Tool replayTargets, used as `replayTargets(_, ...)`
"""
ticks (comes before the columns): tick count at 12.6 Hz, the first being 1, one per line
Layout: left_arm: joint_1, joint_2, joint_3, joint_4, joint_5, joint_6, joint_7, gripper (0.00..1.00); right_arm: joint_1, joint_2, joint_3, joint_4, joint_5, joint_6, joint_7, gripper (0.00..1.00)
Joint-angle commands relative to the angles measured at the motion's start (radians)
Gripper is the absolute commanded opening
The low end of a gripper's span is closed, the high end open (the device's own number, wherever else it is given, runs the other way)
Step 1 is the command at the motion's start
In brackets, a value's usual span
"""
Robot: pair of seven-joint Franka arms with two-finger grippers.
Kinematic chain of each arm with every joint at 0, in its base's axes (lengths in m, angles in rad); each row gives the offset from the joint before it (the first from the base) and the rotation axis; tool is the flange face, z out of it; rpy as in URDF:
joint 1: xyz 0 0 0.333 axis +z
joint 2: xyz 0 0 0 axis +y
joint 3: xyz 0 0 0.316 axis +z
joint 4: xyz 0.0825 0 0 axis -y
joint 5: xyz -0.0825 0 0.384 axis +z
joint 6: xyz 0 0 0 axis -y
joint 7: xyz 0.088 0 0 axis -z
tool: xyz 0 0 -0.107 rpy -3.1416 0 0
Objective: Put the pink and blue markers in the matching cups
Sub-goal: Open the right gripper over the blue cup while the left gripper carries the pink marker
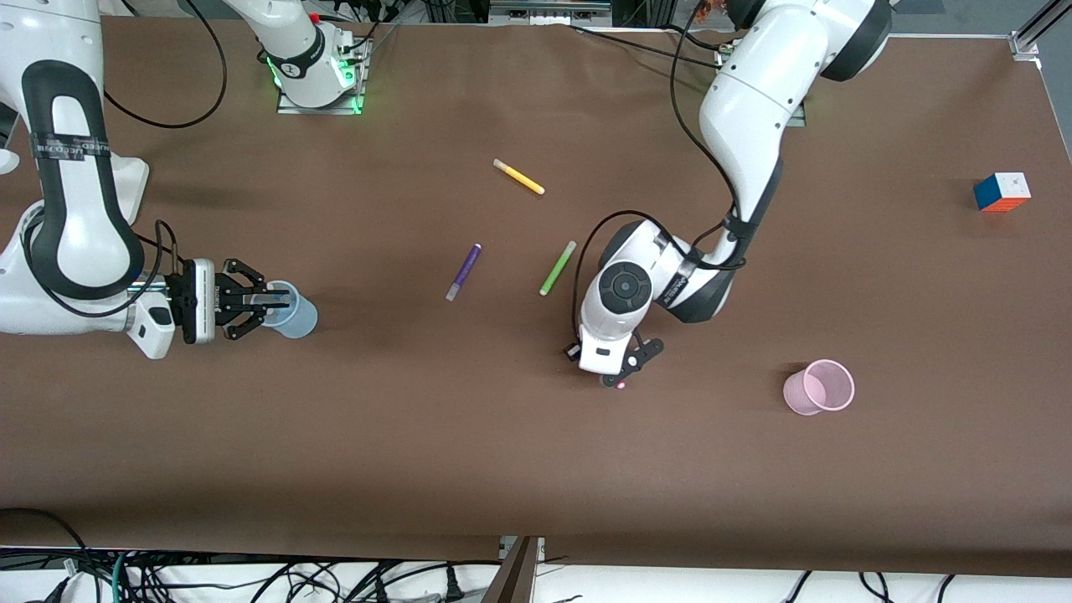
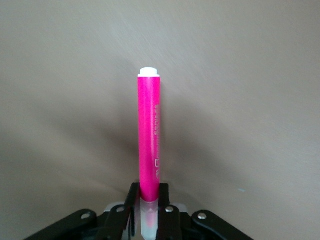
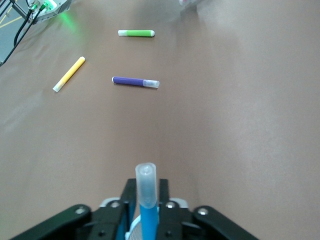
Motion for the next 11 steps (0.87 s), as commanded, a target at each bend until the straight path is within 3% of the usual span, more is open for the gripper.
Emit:
replayTargets(1,0.066,-0.079,-0.002,0.035,0.015,-0.229,0.223,0.00,-0.021,-0.015,0.012,0.018,0.027,-0.017,0.121,1.00)
replayTargets(3,0.123,-0.085,-0.015,0.115,0.008,-0.421,0.361,0.00,-0.012,-0.035,0.013,0.071,-0.005,-0.060,0.363,1.00)
replayTargets(5,0.167,-0.083,-0.011,0.192,-0.009,-0.563,0.494,0.00,-0.009,-0.040,0.023,0.157,-0.106,-0.115,0.648,1.00)
replayTargets(11,0.350,-0.085,-0.003,0.272,0.003,-0.866,0.968,0.00,0.043,-0.048,0.024,0.340,-0.388,-0.284,1.328,1.00)
